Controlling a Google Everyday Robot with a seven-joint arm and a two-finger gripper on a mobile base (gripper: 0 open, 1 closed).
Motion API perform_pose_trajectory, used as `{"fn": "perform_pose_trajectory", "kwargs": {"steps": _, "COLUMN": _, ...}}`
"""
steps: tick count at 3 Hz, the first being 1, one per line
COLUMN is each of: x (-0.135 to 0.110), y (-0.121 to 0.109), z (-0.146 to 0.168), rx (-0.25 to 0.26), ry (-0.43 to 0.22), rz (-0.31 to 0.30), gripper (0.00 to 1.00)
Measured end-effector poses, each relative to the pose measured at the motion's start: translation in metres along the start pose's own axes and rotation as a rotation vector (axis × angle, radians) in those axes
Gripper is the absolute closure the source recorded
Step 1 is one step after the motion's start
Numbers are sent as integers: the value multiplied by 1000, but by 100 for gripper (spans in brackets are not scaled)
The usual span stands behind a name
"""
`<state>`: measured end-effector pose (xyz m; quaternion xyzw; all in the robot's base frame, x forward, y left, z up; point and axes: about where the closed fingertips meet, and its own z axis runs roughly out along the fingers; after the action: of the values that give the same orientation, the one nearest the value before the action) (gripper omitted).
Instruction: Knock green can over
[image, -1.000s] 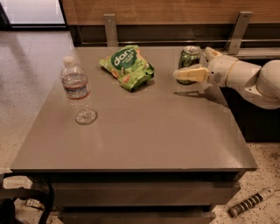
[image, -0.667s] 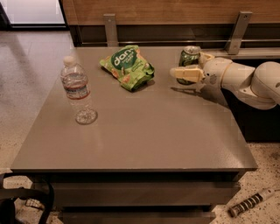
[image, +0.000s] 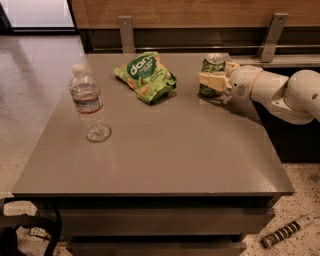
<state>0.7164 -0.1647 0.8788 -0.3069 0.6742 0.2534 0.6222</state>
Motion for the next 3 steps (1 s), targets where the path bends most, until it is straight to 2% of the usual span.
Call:
{"fn": "perform_pose_trajectory", "kwargs": {"steps": 1, "x": 0, "y": 2, "z": 2, "rx": -4, "ry": 0, "rz": 0, "gripper": 97}}
{"fn": "perform_pose_trajectory", "kwargs": {"steps": 2, "x": 0, "y": 3, "z": 3, "rx": -6, "ry": -1, "rz": 0, "gripper": 100}}
{"fn": "perform_pose_trajectory", "kwargs": {"steps": 3, "x": -8, "y": 0, "z": 1, "rx": -8, "ry": 32, "rz": -17, "gripper": 100}}
